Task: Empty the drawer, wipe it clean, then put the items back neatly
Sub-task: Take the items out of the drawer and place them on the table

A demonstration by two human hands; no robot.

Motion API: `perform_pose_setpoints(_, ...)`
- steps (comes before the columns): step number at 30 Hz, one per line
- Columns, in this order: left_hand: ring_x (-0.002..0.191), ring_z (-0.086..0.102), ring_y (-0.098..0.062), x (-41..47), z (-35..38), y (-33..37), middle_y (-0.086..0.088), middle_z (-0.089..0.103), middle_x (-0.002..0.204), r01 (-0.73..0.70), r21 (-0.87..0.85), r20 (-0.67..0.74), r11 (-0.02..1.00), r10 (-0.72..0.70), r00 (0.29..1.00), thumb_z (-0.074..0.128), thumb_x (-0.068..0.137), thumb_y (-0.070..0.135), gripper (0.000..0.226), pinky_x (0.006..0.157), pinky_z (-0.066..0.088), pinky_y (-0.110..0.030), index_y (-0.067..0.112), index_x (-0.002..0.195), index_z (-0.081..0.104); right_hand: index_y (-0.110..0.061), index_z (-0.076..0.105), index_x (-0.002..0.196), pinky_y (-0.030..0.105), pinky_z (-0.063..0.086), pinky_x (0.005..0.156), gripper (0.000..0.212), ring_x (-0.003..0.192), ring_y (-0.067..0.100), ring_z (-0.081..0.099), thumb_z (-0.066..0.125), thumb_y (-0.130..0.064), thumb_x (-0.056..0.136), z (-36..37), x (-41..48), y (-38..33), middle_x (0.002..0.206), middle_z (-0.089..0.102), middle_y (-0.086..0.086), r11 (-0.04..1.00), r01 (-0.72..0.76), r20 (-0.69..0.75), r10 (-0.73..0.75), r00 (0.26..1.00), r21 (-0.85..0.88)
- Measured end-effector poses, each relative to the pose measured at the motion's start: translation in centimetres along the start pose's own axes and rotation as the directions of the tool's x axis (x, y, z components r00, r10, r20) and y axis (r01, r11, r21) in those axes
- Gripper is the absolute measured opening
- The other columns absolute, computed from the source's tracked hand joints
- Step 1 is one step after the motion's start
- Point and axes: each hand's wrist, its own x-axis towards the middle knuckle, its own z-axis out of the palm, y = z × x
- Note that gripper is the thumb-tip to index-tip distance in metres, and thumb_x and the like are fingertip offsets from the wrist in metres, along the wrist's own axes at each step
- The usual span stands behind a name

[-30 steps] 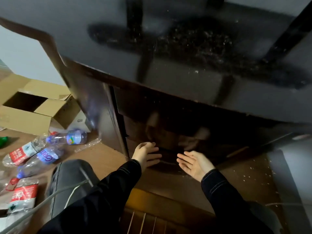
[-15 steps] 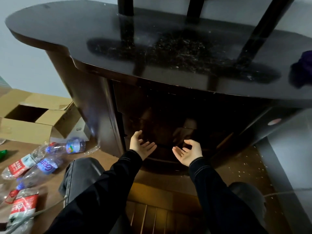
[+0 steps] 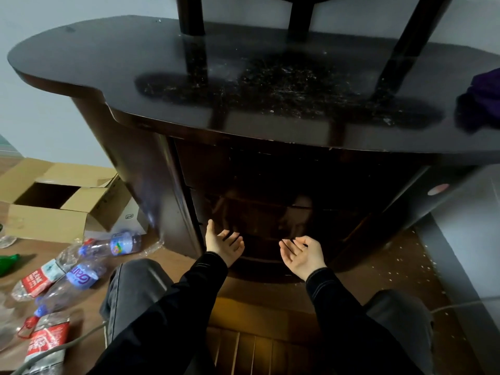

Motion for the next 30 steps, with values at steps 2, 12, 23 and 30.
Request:
perform_pose_setpoints(2,0.139,0.04,-0.035,-0.7,-0.6,-0.3,-0.02,0.035,0.156,0.01,0.03,-0.037,0.999,-0.009,0.999,0.044,0.093,0.069,0.088,0.098,0.039,-0.042,0.011,0.156,0.025,0.0,0.047,0.132,0.036,0.053,0.081,0.037,0.109,0.033,0.062,0.048,-0.01,0.097,-0.8,-0.2,0.4,0.13,0.058,0.021,0.999,-0.022,-0.018,0.021,1.0,-0.032)
perform_pose_setpoints(12,0.101,0.064,-0.034,-11.1,-4.6,-4.5,-0.018,0.064,0.123,0.139,0.475,-0.123,0.869,-0.091,0.988,0.043,0.102,0.045,0.045,0.074,0.049,-0.038,0.007,0.121,0.056,-0.007,0.055,0.116,0.032,0.051,0.069,0.019,0.09,0.028,0.066,0.046,-0.017,0.103,-6.0,-7.9,4.4,0.11,0.07,0.016,0.922,-0.141,-0.118,0.105,0.987,-0.36)
perform_pose_setpoints(23,0.099,0.056,-0.02,-15.2,-2.5,-0.1,0.003,0.062,0.109,-0.528,0.317,0.937,-0.788,0.175,0.302,0.07,0.087,0.033,0.027,0.081,0.052,-0.037,0.019,0.109,0.07,-0.025,0.068,0.116,0.02,0.044,0.084,0.026,0.107,0.006,0.056,0.066,-0.034,0.092,-4.5,-15.2,-1.3,0.112,0.065,-0.013,-0.645,0.459,0.79,-0.454,0.413,-0.611)
perform_pose_setpoints(30,0.088,0.057,-0.019,-12.2,-2.0,-1.1,0.007,0.062,0.095,-0.4,0.29,0.928,-0.869,0.153,0.34,0.066,0.087,0.055,0.035,0.072,0.045,-0.033,0.023,0.099,0.07,-0.023,0.074,0.108,0.029,0.044,0.084,0.038,0.104,0.013,0.055,0.064,-0.055,0.09,-4.6,-12.5,-2.6,0.104,0.064,-0.013,-0.717,0.445,0.822,-0.326,0.467,-0.537)
